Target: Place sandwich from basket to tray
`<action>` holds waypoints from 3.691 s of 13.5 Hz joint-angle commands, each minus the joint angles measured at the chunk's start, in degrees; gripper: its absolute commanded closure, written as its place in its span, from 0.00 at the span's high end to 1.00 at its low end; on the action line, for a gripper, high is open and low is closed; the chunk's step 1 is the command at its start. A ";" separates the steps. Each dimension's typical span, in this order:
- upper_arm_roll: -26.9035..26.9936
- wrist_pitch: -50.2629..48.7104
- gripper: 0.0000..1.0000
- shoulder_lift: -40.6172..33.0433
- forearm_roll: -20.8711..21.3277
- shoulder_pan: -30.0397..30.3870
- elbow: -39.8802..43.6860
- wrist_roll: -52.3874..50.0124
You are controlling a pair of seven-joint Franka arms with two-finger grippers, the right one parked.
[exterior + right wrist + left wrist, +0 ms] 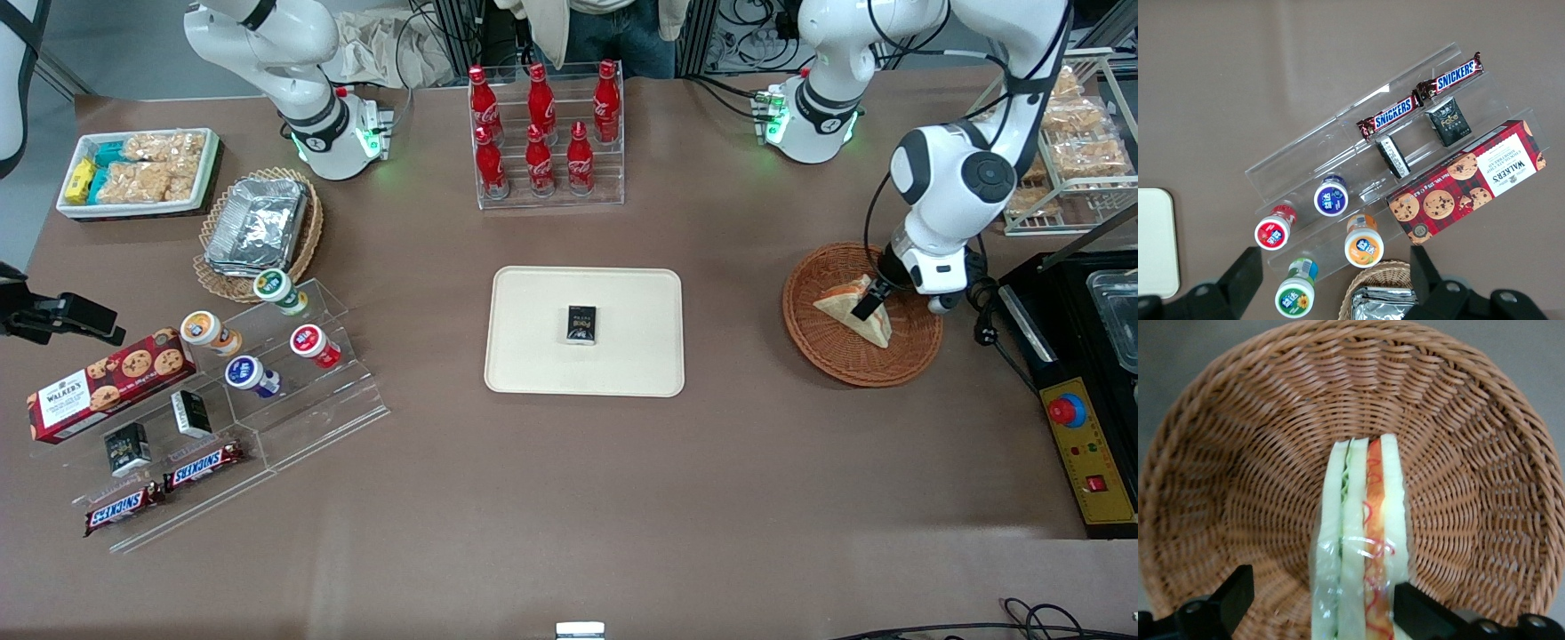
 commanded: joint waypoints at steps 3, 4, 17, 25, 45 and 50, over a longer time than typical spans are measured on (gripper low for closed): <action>-0.85 -21.55 1.00 -12.78 0.03 0.02 5.43 0.34; -0.76 -24.80 1.00 -14.28 -0.06 0.02 6.84 0.43; -1.20 -16.23 1.00 -4.02 -3.40 -2.53 9.84 -0.80; -1.38 -11.39 1.00 1.96 -3.40 -2.53 8.52 -0.88; -1.99 -15.66 0.00 -1.08 -2.96 -2.88 9.22 7.99; -10.85 -28.40 0.00 -7.17 -2.52 -4.99 17.64 10.09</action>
